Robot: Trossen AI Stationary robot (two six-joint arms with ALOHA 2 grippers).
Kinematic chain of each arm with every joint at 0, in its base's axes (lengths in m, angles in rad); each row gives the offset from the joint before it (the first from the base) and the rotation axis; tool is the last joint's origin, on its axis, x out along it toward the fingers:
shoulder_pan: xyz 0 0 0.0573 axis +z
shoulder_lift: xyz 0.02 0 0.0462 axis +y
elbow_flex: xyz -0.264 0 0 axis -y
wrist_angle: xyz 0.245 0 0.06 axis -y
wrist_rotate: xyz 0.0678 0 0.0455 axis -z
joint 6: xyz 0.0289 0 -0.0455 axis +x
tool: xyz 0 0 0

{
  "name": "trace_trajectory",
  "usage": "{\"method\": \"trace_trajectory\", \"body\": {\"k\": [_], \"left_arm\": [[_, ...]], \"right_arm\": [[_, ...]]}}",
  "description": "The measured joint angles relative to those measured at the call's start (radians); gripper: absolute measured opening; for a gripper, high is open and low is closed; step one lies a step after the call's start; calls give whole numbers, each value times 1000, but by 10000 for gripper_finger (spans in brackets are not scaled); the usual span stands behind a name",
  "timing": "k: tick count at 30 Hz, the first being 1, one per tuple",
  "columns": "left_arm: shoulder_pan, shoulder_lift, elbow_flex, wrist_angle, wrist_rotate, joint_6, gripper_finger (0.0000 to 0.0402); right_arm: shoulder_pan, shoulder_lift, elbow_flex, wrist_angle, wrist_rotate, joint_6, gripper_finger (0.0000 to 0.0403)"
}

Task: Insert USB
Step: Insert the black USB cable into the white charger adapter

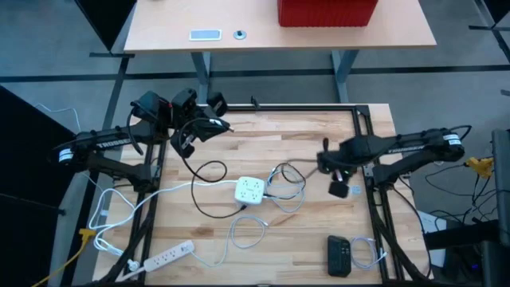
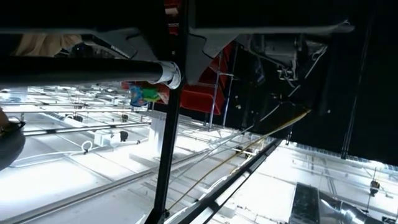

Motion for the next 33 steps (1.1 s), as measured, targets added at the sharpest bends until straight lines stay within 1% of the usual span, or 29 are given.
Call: {"method": "trace_trajectory", "body": {"k": [3, 6, 10, 16, 22, 26, 33], "left_arm": [[0, 2, 0, -17, 13, 16, 8], [0, 2, 0, -31, 16, 22, 8], [0, 2, 0, -31, 16, 27, 8], [0, 2, 0, -39, 17, 23, 8], [0, 2, 0, -47, 17, 13, 8], [0, 2, 0, -50, 17, 2, 8], [0, 3, 0, -54, 17, 2, 8]], "right_arm": [[35, -37, -111, 17, -5, 49, 69], [52, -54, -206, 42, -38, 100, 88], [53, -38, -282, 49, -56, 88, 126], [53, 44, -285, 69, -61, -18, 188], [53, 177, -286, 67, -61, -171, 238], [53, 267, -286, 68, -60, -225, 259], [52, 416, -294, 98, -60, -293, 278]]}}
